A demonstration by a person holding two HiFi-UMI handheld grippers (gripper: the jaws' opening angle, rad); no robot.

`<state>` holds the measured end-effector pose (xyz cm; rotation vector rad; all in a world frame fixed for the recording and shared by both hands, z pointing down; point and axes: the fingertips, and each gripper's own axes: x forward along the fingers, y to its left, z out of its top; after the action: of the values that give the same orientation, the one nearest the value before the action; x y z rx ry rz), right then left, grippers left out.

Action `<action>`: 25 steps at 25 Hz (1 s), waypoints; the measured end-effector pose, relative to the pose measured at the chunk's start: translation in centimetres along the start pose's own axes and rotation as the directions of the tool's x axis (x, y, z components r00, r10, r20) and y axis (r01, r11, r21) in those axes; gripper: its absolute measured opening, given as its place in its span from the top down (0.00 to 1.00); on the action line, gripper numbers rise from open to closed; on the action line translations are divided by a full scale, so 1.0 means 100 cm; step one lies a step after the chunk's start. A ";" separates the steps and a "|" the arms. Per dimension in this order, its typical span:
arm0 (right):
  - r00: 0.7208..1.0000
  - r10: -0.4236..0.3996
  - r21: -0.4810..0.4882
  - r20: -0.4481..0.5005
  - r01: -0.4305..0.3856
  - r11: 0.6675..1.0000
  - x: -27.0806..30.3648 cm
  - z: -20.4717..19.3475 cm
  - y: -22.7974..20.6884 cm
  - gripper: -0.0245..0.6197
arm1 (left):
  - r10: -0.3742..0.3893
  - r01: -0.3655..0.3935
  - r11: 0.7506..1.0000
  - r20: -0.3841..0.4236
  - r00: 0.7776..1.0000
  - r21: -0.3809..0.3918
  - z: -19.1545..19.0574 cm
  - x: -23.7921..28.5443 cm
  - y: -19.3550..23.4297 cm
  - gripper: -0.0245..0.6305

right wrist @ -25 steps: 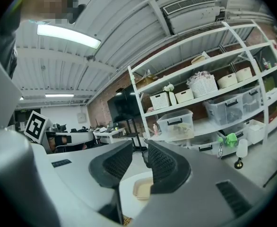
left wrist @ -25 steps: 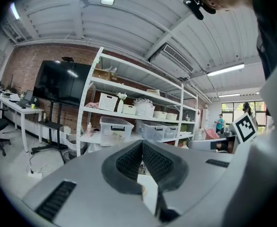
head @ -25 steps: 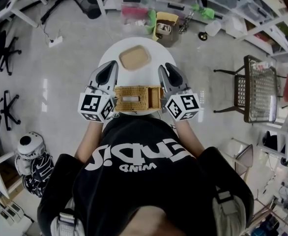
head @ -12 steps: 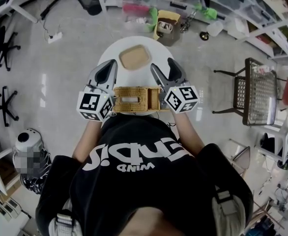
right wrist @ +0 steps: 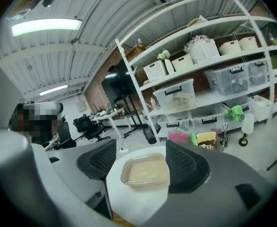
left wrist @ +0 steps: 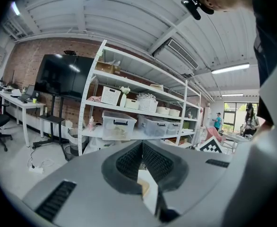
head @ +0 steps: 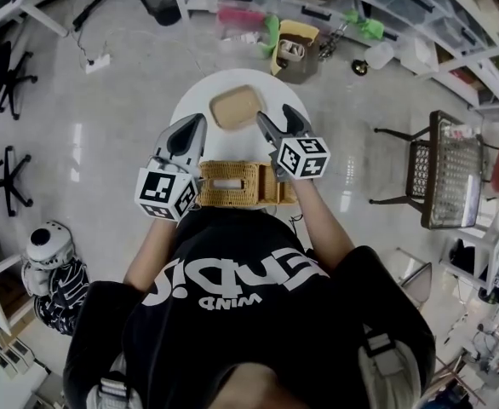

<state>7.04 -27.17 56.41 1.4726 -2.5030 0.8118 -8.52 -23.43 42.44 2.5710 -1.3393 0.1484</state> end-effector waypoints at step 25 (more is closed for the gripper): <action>0.953 0.018 0.188 -0.304 0.041 0.981 0.095 -0.111 -0.068 0.50 | 0.033 -0.039 0.998 -0.122 0.992 -0.048 -0.038 0.010 0.030 0.96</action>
<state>6.10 -31.52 71.94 1.2941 -2.2371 1.2074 -10.29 -24.89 46.84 2.4548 -1.3281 0.2694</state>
